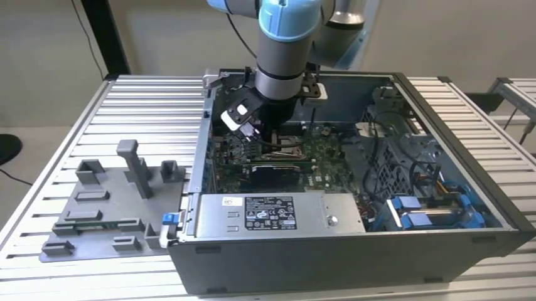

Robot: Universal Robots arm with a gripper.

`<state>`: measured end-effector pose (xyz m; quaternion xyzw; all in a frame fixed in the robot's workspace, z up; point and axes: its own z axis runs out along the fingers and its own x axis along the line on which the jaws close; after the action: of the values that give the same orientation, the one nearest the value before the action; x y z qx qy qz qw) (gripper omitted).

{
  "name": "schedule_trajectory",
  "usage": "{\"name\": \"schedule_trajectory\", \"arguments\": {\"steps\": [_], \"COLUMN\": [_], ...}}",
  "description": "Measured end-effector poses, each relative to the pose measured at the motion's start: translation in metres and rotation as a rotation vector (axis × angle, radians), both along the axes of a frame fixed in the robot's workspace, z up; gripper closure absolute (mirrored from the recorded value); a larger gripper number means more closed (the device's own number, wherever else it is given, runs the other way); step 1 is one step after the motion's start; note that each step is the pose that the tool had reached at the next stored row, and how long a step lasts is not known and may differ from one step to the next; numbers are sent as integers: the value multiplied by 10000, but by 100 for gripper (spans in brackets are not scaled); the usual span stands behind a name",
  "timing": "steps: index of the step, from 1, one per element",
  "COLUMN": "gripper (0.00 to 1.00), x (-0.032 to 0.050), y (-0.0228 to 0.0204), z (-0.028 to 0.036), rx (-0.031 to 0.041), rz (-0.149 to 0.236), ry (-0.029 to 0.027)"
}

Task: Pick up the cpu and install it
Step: 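Install the second cpu locking lever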

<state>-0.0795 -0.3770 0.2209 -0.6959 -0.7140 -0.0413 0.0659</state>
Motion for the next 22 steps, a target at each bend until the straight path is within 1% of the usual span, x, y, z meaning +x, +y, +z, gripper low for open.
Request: {"name": "schedule_trajectory", "arguments": {"steps": [6,14,19,22], "gripper": [100,100,100,100], "x": [-49,-86,-108,-113], "y": [12,19,24,27], "z": [-49,-124,-163,-181], "rx": [-2,5,53,115], "rz": [-217,-439,-556,-594], "ry": [13,28,33,37]}}
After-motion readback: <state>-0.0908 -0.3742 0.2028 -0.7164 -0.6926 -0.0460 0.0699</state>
